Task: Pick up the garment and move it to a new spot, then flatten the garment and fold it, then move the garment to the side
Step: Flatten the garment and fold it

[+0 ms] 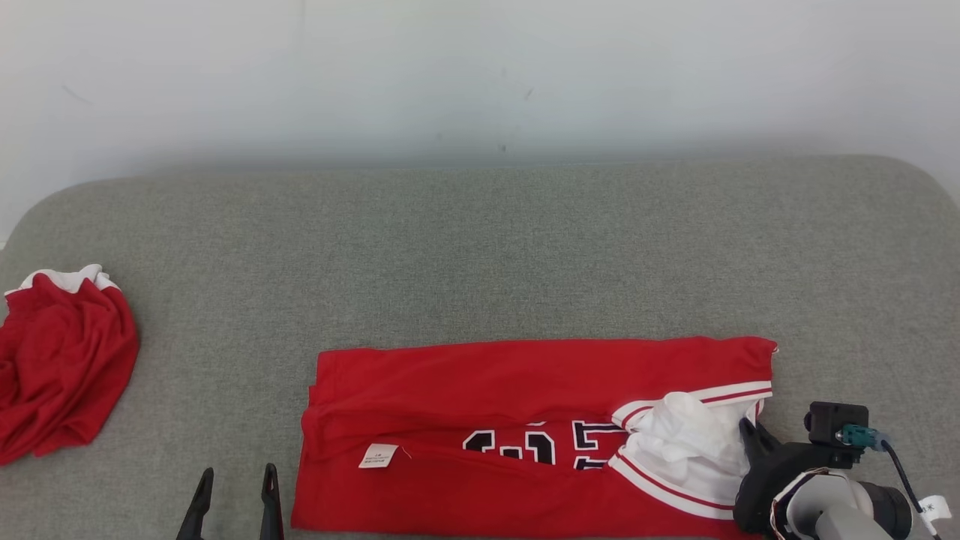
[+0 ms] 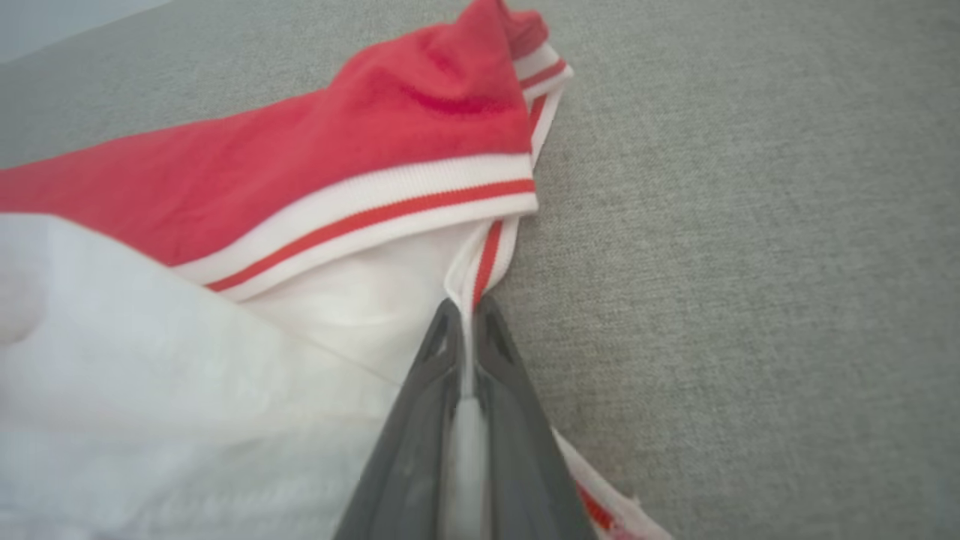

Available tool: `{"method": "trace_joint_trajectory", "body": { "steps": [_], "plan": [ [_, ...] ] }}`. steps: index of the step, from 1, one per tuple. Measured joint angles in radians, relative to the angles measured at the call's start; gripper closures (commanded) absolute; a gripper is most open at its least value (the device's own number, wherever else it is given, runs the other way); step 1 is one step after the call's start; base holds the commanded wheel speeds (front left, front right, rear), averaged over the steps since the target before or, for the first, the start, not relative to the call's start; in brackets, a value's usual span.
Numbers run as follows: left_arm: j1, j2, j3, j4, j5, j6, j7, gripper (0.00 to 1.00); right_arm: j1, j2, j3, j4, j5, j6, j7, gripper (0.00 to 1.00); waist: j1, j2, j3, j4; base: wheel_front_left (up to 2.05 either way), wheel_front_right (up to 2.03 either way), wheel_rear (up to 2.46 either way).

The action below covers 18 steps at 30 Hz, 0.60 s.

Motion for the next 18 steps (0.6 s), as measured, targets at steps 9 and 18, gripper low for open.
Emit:
{"method": "trace_joint_trajectory", "body": {
  "steps": [9, 18],
  "plan": [
    [0.022, 0.000, -0.017, -0.002, -0.005, 0.017, 0.000, 0.00, -0.025, -0.116, -0.011, 0.060, 0.068, 0.002, -0.075, 1.00, 0.0000, 0.0000, -0.021, -0.012, 0.00, 0.00, 0.00],
    [0.046, 0.000, -0.005, -0.007, -0.020, 0.027, 0.000, 0.00, -0.042, -0.202, -0.029, 0.057, 0.063, 0.002, -0.131, 1.00, 0.0000, 0.0001, -0.036, -0.038, 0.00, 0.00, 0.00]
  ]
}}
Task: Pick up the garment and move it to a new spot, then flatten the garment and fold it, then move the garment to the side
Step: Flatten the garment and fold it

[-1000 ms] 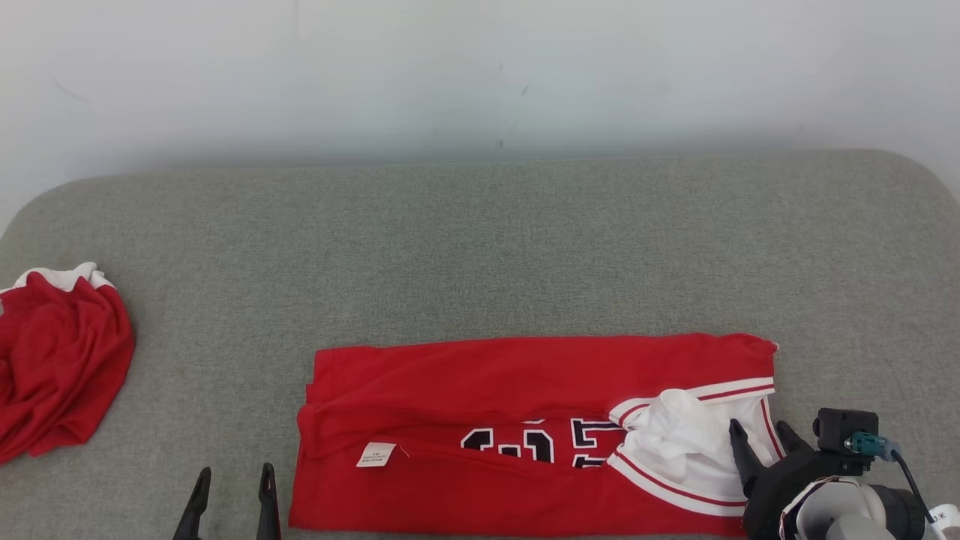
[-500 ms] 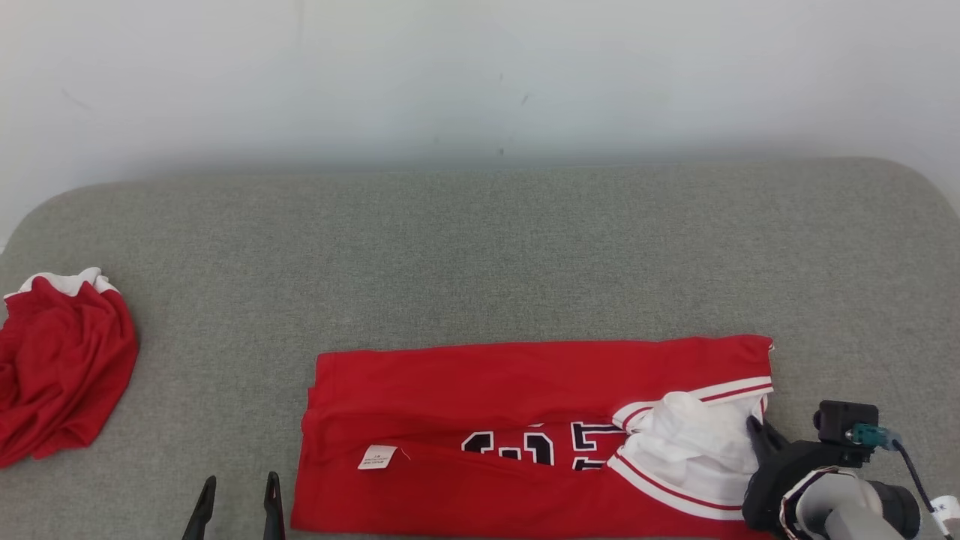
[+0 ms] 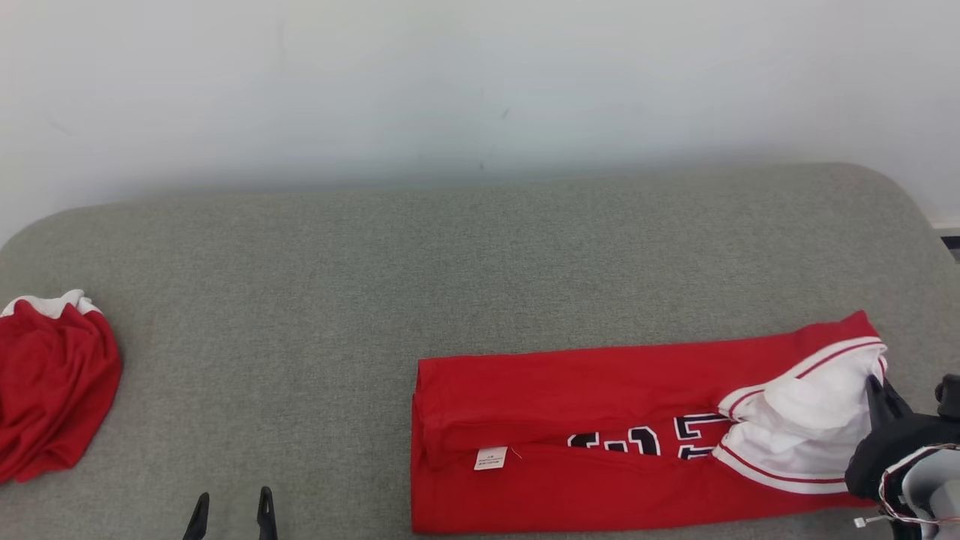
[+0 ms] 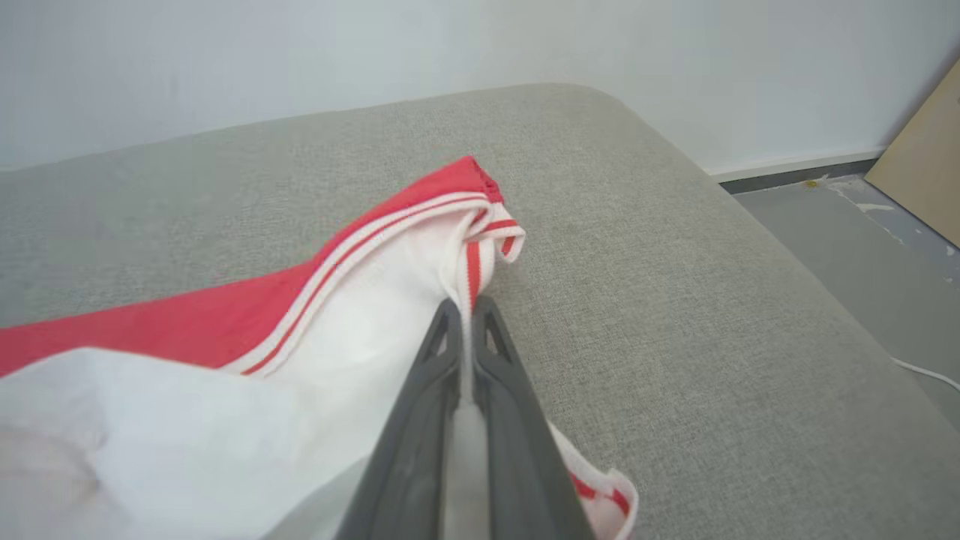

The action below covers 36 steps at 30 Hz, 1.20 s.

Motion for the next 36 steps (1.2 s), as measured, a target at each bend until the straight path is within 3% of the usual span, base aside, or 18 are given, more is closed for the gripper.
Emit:
{"method": "trace_joint_trajectory", "body": {
  "steps": [7, 16, 20, 27, 36],
  "plan": [
    [0.013, 0.000, -0.004, 0.003, -0.008, 0.004, 0.000, 0.00, 0.002, 0.056, 0.091, -0.200, -0.005, 0.000, 0.006, 1.00, 0.0000, 0.0000, -0.004, -0.038, 0.00, 0.00, 0.00],
    [0.008, -0.001, -0.022, 0.008, -0.011, 0.003, 0.000, 0.00, 0.113, 0.175, 0.235, -0.576, -0.004, 0.000, 0.131, 1.00, 0.0000, 0.0000, -0.013, -0.043, 0.00, 0.00, 0.00],
    [0.007, -0.001, -0.024, 0.013, -0.014, 0.004, 0.000, 0.00, 0.153, 0.239, 0.271, -0.675, -0.015, 0.000, 0.185, 1.00, 0.0000, -0.0001, -0.014, -0.027, 0.00, 0.00, 0.00],
    [-0.012, -0.001, -0.062, 0.027, -0.022, 0.000, 0.000, 0.00, 0.165, 0.352, 0.331, -0.679, -0.069, 0.000, 0.225, 1.00, -0.0001, -0.0001, -0.013, 0.020, 0.00, 0.00, 0.00],
    [-0.031, 0.000, -0.098, 0.041, -0.040, 0.003, 0.000, 0.00, 0.128, 0.396, 0.358, -0.501, -0.107, 0.000, 0.202, 1.00, 0.0000, 0.0000, 0.002, 0.087, 0.00, 0.00, 0.00]
  ]
}}
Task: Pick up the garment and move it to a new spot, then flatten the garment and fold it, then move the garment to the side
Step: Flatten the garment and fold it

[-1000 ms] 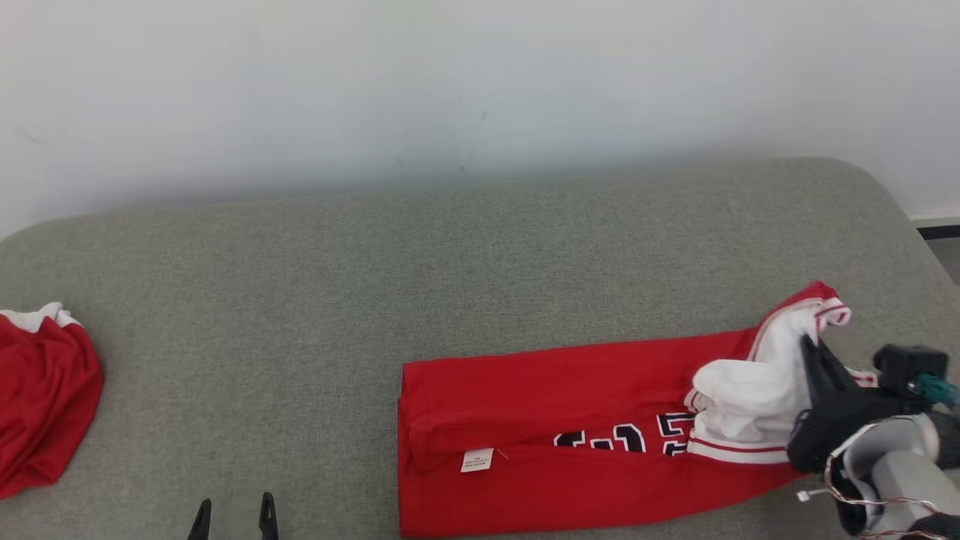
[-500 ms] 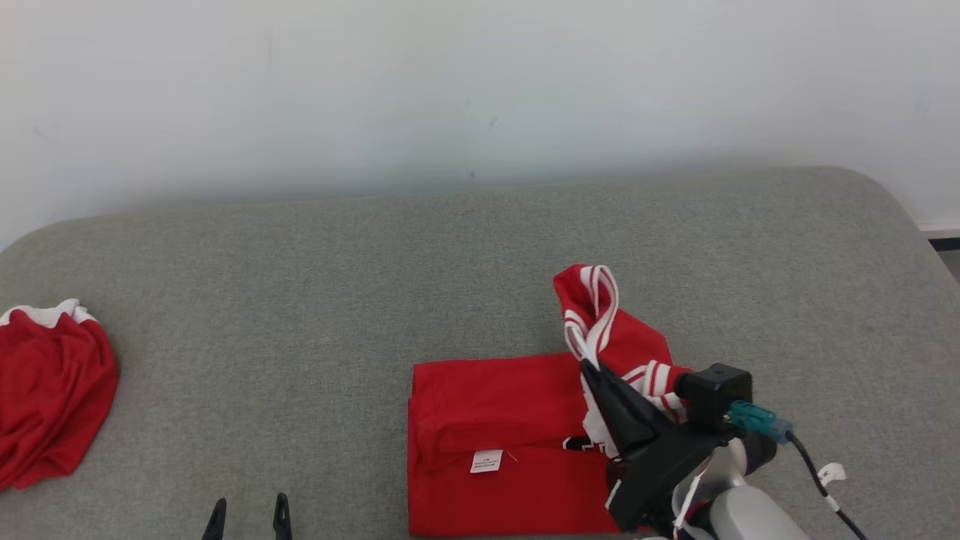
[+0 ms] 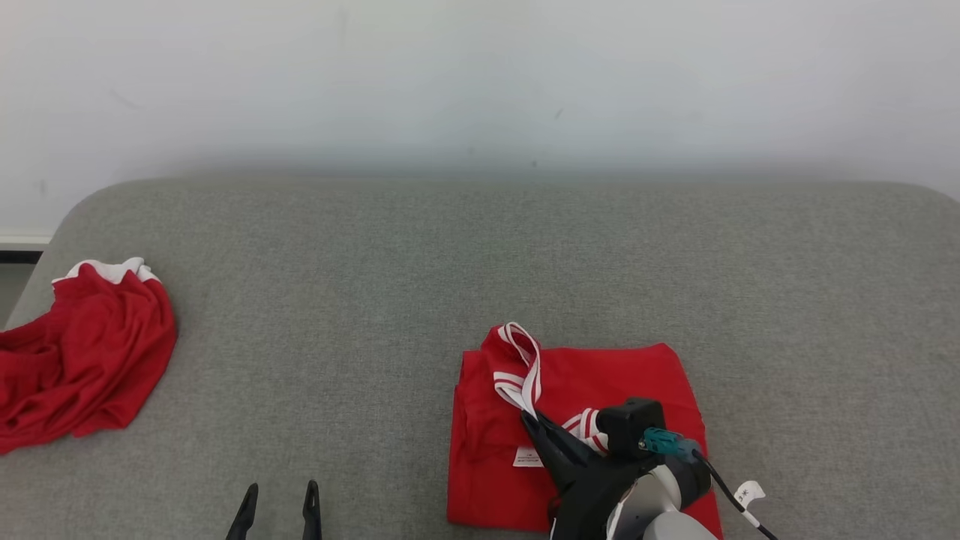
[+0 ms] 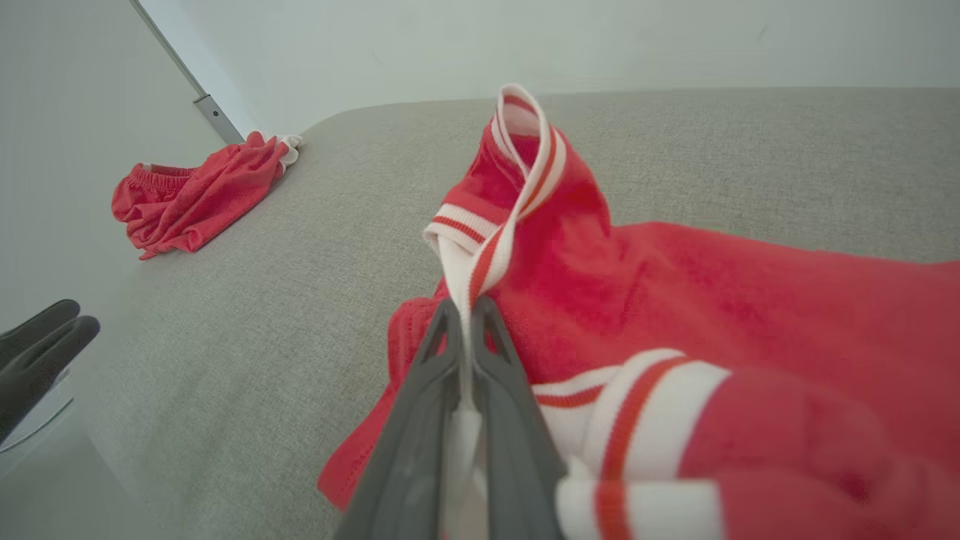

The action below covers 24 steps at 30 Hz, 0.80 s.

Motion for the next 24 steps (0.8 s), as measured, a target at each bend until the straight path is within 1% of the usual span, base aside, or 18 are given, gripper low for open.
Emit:
{"method": "trace_joint_trajectory", "body": {
  "steps": [8, 15, 24],
  "plan": [
    [-0.017, 0.000, -0.016, 0.009, -0.005, 0.005, 0.000, 0.00, -0.073, 0.003, 0.050, 0.135, 0.056, 0.000, -0.078, 1.00, 0.0000, 0.0000, 0.013, 0.018, 0.00, 0.00, 0.00],
    [-0.026, 0.000, -0.022, 0.014, -0.007, 0.005, 0.000, 0.00, -0.144, 0.003, 0.109, 0.242, 0.115, 0.000, -0.126, 1.00, 0.0000, 0.0000, 0.014, 0.030, 0.00, 0.00, 0.00],
    [-0.033, 0.000, -0.028, 0.020, -0.009, 0.005, 0.000, 0.00, -0.201, 0.003, 0.196, 0.335, 0.205, 0.000, -0.181, 1.00, 0.0000, 0.0000, 0.014, 0.047, 0.00, 0.00, 0.00]
  ]
}}
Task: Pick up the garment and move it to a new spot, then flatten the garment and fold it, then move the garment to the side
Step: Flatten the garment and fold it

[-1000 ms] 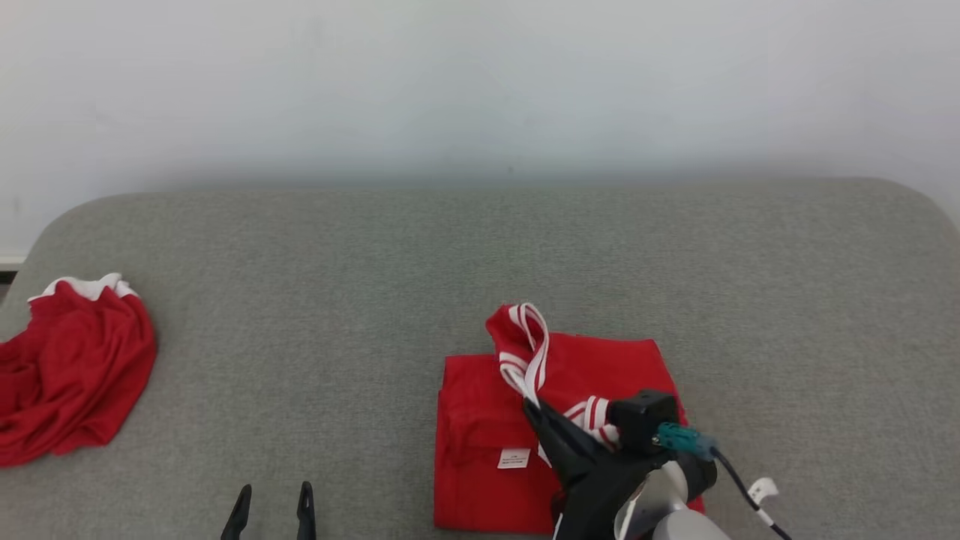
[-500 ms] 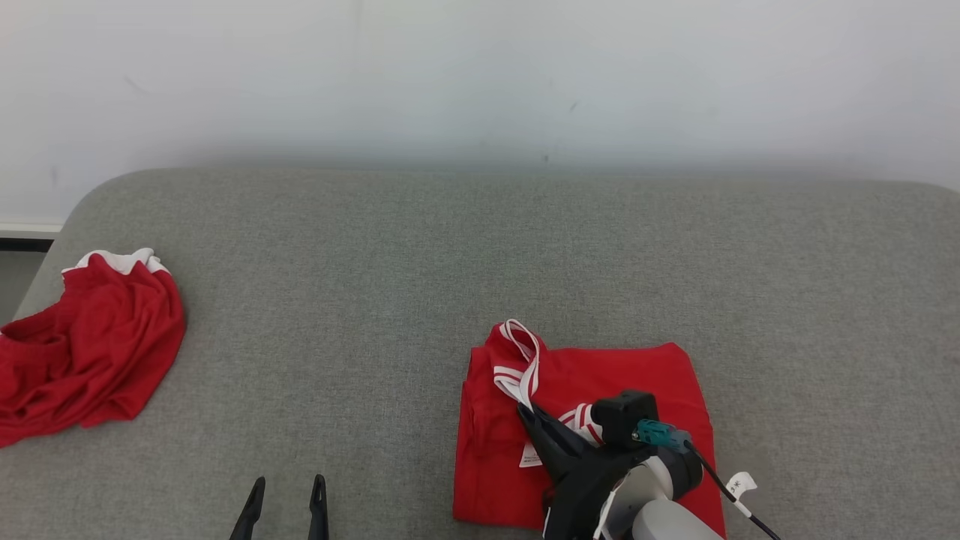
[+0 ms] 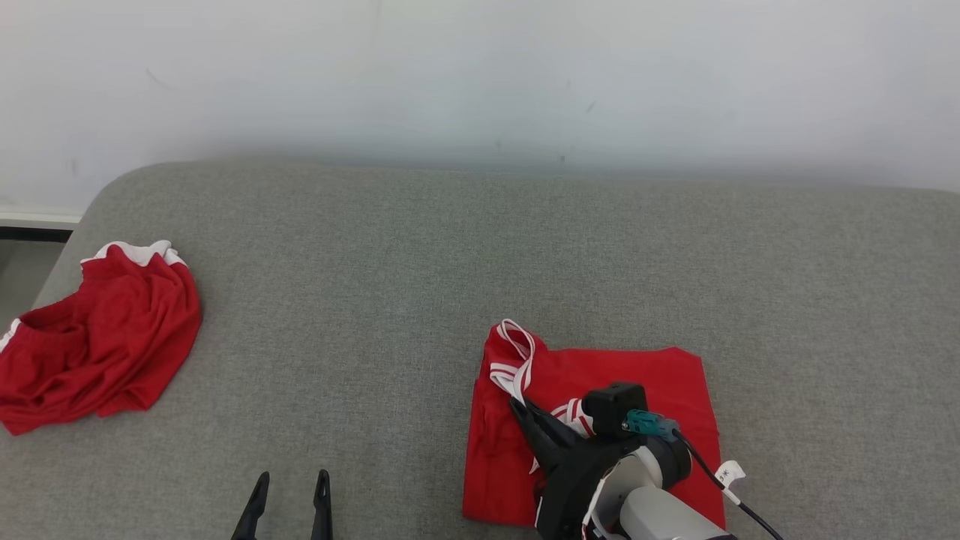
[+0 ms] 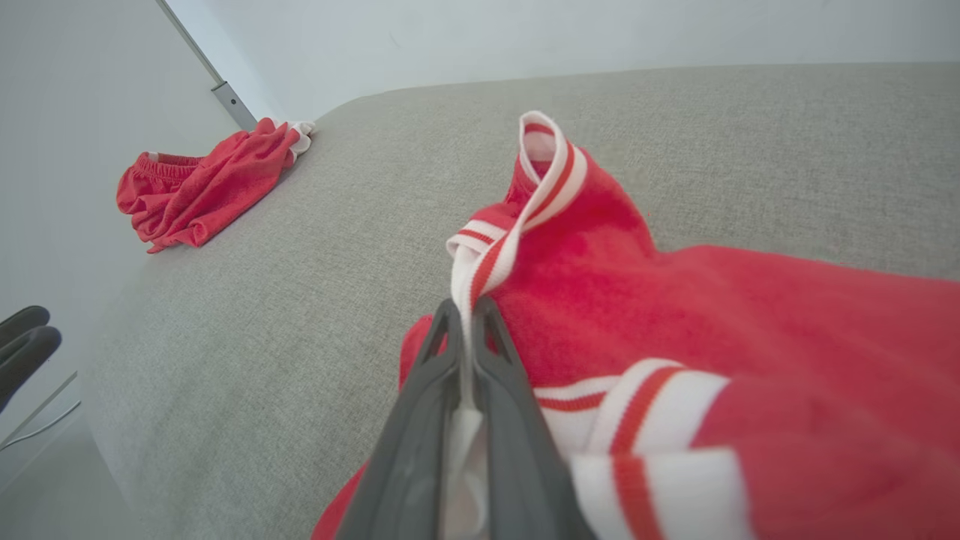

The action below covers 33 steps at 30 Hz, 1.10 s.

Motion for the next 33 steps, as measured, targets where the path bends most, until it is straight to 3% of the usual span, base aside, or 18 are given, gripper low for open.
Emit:
{"method": "trace_joint_trajectory", "body": {
  "steps": [1, 3, 7, 13, 18, 25, 33],
  "plan": [
    [0.000, 0.000, 0.001, 0.001, 0.000, 0.000, 0.000, 0.00, -0.005, 0.000, 0.009, 0.006, 0.008, 0.000, -0.008, 0.58, 0.0000, 0.0000, 0.000, 0.001, 0.00, 0.00, 0.00],
    [0.000, 0.000, 0.002, 0.003, 0.000, 0.000, 0.000, 0.00, -0.009, 0.000, 0.027, 0.004, 0.040, 0.000, -0.022, 0.00, 0.0001, 0.0000, -0.001, 0.002, 0.00, 0.00, 0.00],
    [0.004, 0.000, 0.016, 0.004, -0.002, -0.001, 0.000, 0.00, -0.042, 0.000, 0.065, -0.023, 0.030, 0.000, -0.059, 0.00, 0.0000, 0.0000, -0.007, -0.003, 0.00, 0.00, 0.00],
    [0.019, 0.000, 0.027, 0.001, -0.002, 0.000, 0.000, 0.00, -0.079, 0.002, 0.021, -0.092, -0.020, 0.000, -0.087, 0.00, 0.0000, 0.0000, -0.016, -0.024, 0.00, 0.00, 0.00],
    [0.030, 0.000, 0.030, -0.007, -0.002, 0.001, 0.000, 0.00, -0.063, -0.009, -0.109, -0.142, -0.136, 0.000, -0.091, 0.00, 0.0000, -0.0001, -0.024, -0.041, 0.00, 0.00, 0.00],
    [0.043, 0.000, 0.051, -0.019, 0.001, 0.003, 0.000, 0.00, 0.143, -0.087, -0.325, -0.289, -0.220, 0.000, -0.093, 0.00, 0.0000, 0.0000, -0.026, -0.056, 0.00, 0.00, 0.00],
    [0.055, 0.000, 0.084, -0.035, 0.011, 0.001, 0.000, 0.00, 0.334, -0.052, -0.544, -0.482, -0.286, 0.000, -0.095, 0.00, 0.0000, 0.0000, -0.027, -0.080, 0.00, 0.00, 0.00]
  ]
}}
